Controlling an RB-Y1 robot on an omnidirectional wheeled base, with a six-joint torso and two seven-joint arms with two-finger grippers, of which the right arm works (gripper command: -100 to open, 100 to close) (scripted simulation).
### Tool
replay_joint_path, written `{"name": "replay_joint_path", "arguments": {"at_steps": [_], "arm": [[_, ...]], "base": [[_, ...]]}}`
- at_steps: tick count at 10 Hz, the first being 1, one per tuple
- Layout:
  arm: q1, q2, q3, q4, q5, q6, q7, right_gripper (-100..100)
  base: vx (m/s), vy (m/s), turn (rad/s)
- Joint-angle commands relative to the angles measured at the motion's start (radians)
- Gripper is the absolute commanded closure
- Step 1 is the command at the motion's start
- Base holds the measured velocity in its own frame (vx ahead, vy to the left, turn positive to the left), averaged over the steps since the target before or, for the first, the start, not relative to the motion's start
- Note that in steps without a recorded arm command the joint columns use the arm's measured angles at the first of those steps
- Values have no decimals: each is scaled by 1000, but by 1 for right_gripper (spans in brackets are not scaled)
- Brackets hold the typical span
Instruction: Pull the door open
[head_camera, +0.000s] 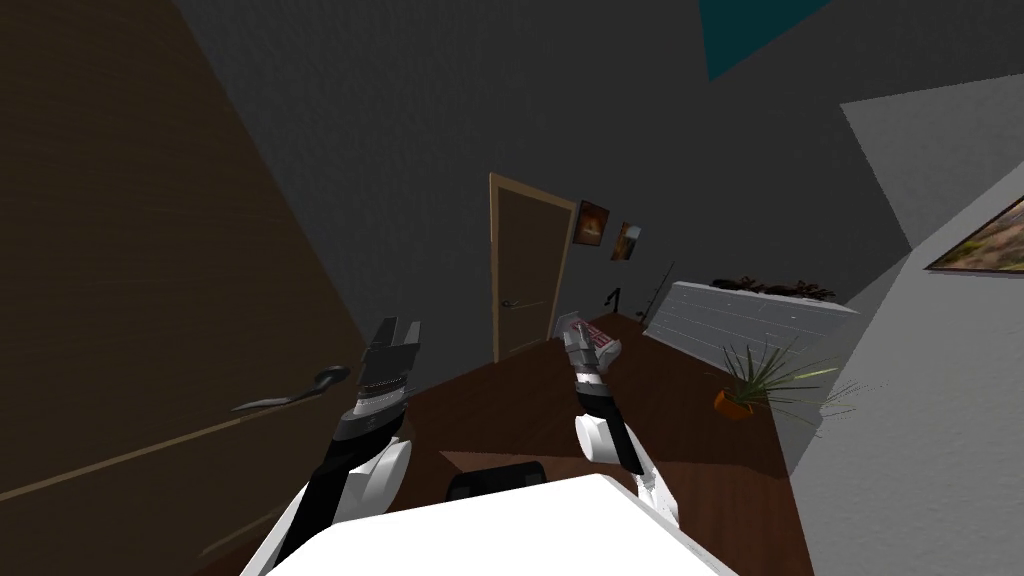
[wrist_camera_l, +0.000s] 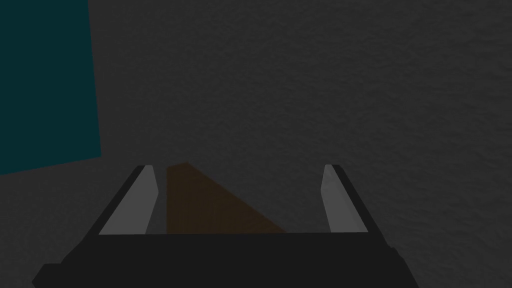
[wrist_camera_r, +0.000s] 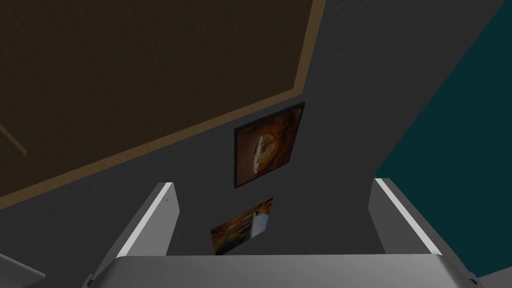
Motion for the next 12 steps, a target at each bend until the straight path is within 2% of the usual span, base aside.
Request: {"name": "replay_joint_path", "arguments": {"at_steps": [1, 2, 5, 6, 8, 9, 12], "arm": [[-22, -10, -2, 50, -4, -8, 4, -100], [-22, -10, -2, 52, -4, -8, 4, -100], [-68, -30, -4, 146, -11, -21, 14, -100], [-68, -30, -4, 159, -11, -21, 14, -100], [-100, -43, -5, 222, -16, -30, 20, -100], [-100, -43, -5, 234, -16, -30, 20, -100], [-150, -62, -7, 336, -24, -44, 30, -100]], "base": [[65, -11, 153], [53, -11, 53], [77, -22, 142], [70, -20, 38], [65, -14, 135], [50, -20, 47], [78, -30, 146]]}}
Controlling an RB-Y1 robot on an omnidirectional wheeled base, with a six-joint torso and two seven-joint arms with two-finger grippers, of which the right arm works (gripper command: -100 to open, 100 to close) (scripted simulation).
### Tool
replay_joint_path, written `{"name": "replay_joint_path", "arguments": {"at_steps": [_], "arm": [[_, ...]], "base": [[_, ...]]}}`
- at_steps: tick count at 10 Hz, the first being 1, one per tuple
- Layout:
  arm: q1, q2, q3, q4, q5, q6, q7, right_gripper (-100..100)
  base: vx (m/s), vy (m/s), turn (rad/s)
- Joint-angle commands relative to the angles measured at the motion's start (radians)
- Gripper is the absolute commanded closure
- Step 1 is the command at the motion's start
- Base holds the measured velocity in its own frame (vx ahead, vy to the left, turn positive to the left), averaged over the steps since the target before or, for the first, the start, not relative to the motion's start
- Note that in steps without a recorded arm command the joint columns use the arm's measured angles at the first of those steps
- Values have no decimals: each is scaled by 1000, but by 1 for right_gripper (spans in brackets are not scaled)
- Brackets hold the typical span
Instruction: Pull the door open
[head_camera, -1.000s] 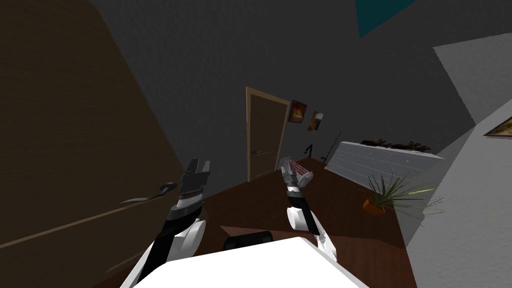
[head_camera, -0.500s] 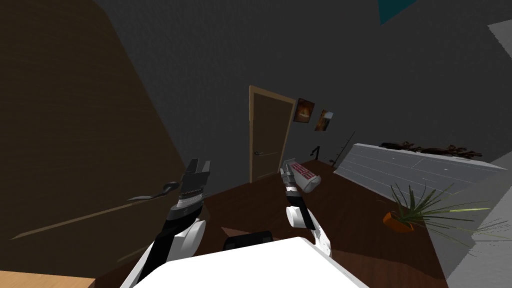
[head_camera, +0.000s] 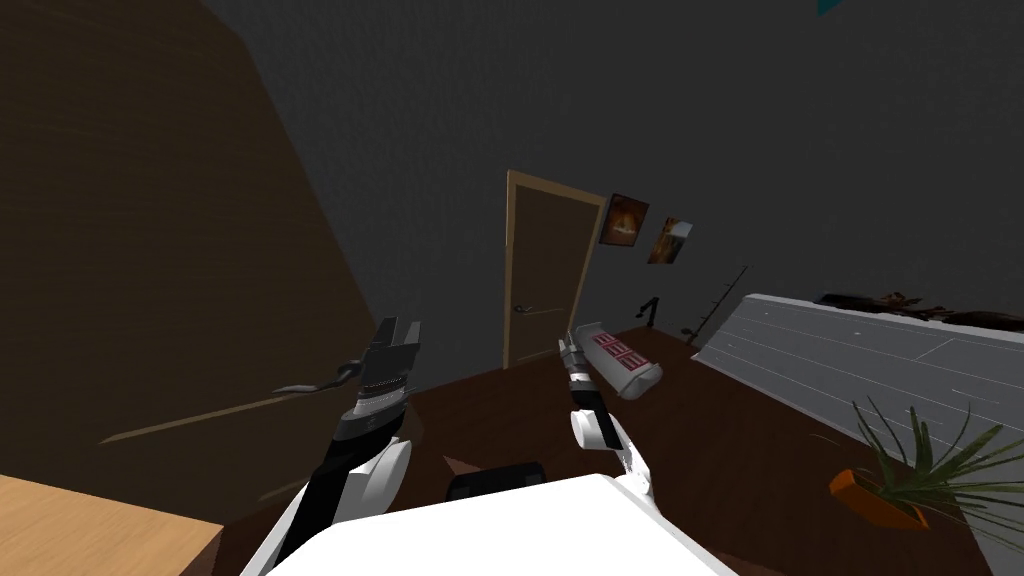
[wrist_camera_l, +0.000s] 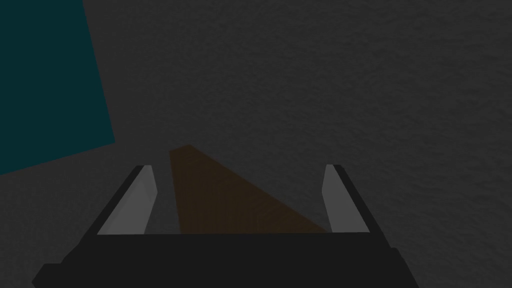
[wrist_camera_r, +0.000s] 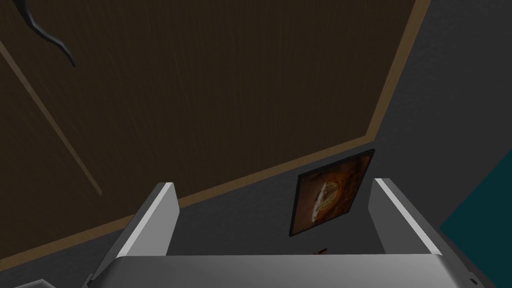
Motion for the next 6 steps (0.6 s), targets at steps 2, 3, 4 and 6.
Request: {"name": "replay_joint_path", "arguments": {"at_steps": [2, 3, 4, 6], "arm": [[-29, -8, 0, 75, -3, -9, 8, -100], [-46, -14, -1, 99, -6, -14, 12, -100], [-46, -14, -1, 114, -6, -14, 12, -100], [-80, -27, -2, 179, -11, -23, 19, -100]], "base": [[59, -24, 69], [78, -23, 183], [54, -22, 64], [55, -29, 139]]}}
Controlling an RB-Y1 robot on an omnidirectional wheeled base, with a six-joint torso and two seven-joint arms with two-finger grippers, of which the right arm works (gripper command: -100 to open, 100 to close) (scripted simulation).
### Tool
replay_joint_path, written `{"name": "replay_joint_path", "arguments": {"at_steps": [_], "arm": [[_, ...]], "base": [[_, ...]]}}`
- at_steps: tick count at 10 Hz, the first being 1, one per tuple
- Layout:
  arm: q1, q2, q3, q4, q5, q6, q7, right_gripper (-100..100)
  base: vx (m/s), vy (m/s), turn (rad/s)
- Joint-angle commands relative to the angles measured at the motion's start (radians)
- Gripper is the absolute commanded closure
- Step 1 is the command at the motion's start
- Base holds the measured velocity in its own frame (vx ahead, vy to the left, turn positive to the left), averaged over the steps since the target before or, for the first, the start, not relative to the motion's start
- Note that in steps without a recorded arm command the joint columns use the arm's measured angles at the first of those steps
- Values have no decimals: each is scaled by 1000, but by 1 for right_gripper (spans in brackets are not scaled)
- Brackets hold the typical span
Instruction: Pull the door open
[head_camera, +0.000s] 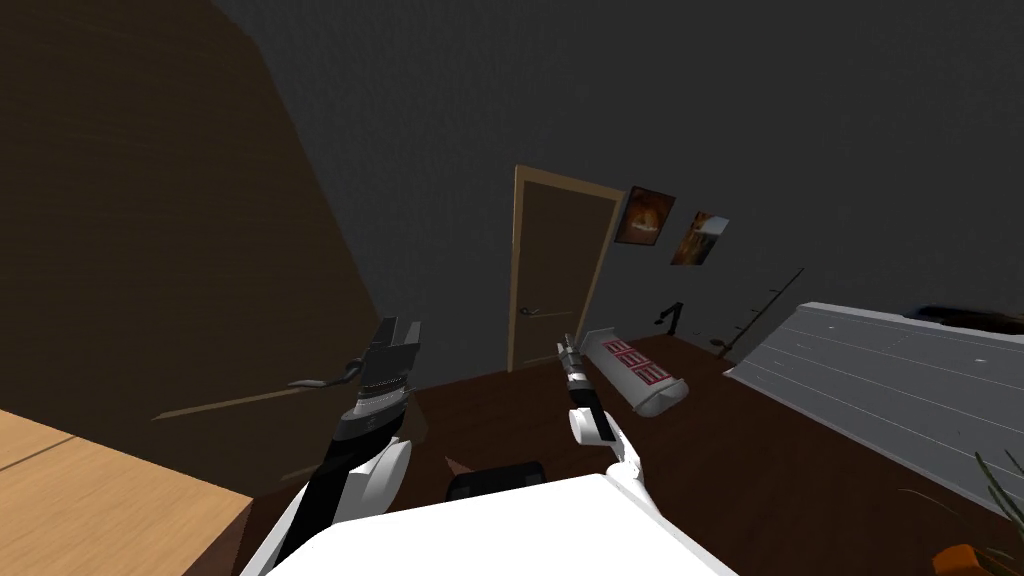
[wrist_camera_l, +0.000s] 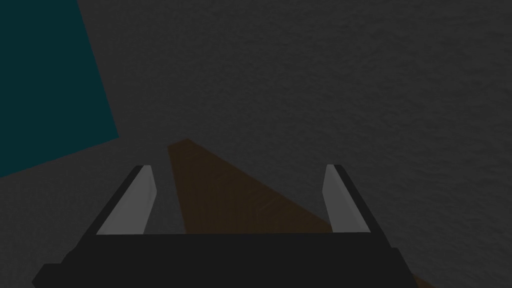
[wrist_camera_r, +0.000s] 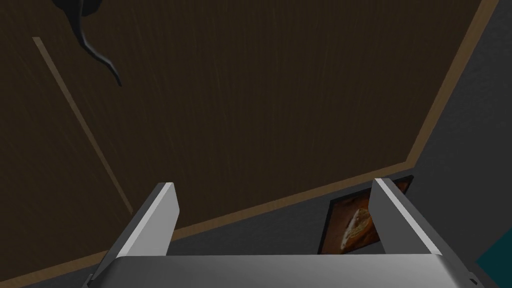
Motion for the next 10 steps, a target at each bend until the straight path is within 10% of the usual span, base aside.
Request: {"name": "replay_joint_path", "arguments": {"at_steps": [1, 10], "arm": [[-10, -6, -1, 34, -2, -6, 1, -100], [-125, -49, -6, 290, -20, -39, 24, -100]], "base": [[53, -26, 61], [63, -34, 116]]}}
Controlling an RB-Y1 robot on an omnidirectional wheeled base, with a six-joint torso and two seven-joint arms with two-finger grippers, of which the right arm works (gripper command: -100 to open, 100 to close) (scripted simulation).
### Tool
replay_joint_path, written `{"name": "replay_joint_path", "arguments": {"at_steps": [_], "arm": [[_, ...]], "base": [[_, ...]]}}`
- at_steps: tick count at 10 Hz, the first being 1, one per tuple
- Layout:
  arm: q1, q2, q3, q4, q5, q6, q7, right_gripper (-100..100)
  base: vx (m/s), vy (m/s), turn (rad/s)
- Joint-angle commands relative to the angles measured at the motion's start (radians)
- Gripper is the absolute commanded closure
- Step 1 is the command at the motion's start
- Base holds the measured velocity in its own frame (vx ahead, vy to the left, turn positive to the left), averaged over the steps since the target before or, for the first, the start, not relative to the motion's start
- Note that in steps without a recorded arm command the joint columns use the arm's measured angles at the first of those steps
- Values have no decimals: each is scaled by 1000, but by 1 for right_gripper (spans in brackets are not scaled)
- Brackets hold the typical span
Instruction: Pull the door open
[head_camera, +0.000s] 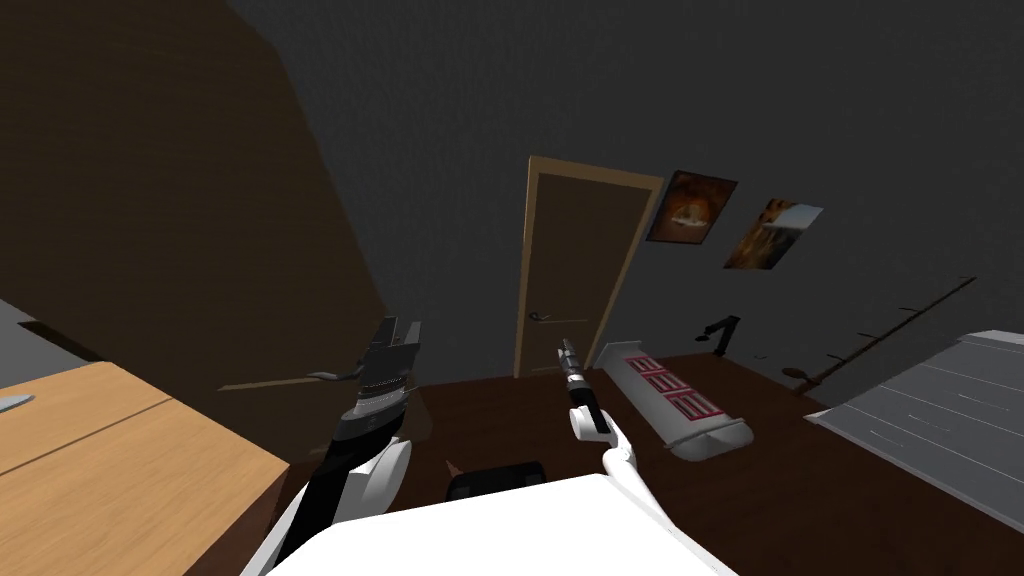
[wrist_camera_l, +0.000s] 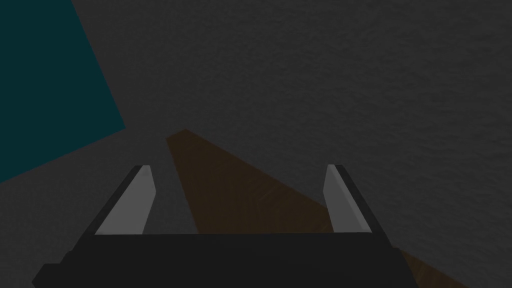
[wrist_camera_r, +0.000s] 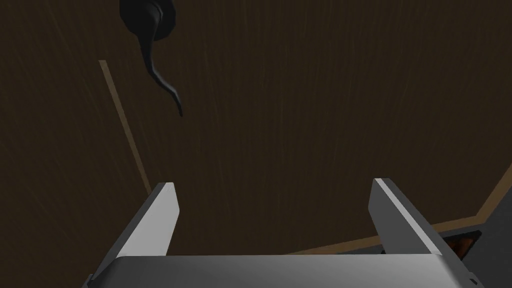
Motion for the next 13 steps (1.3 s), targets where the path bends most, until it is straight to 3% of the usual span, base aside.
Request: {"name": "replay_joint_path", "arguments": {"at_steps": [1, 3, 13], "arm": [[-25, -8, -1, 50, -4, -7, 6, -100], [-40, -14, -2, 97, -6, -11, 9, -100], [-177, -64, -8, 414, -28, -50, 37, -100]], "base": [[86, -49, 202], [69, -41, 89], [71, -54, 134]]}}
